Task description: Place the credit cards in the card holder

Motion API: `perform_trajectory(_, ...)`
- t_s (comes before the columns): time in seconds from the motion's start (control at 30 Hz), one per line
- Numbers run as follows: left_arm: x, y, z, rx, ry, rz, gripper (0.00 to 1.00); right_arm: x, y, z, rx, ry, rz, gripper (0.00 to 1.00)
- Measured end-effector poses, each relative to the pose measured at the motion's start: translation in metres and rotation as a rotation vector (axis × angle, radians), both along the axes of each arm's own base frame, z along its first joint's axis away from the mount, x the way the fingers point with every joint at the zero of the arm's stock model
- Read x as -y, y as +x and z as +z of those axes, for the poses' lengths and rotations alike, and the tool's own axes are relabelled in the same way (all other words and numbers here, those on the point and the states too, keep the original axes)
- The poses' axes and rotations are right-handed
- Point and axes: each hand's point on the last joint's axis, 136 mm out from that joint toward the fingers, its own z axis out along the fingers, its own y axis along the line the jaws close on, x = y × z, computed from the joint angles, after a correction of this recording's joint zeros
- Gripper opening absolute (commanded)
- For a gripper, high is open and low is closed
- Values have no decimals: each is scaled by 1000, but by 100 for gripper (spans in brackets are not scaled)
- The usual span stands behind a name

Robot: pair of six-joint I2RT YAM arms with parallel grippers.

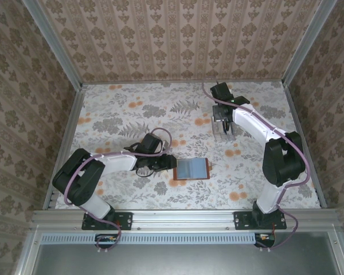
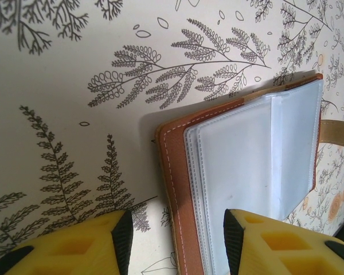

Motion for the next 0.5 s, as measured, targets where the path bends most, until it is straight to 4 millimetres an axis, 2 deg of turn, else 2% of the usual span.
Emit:
perform_trajectory(0.23, 0, 0, 0, -2, 2, 0, 48, 1, -4, -13, -29, 0, -1, 0)
perform_trajectory(0.43, 0, 0, 0, -3, 4, 0, 48, -7, -1, -36, -68, 31, 4, 0)
perform_trajectory(0.47, 0, 0, 0, -3, 4, 0, 48, -7, -2, -37, -71, 34, 6, 5)
perform_trajectory(0.5, 0, 0, 0, -3, 4, 1, 48, -8, -2, -38, -73, 38, 4, 19)
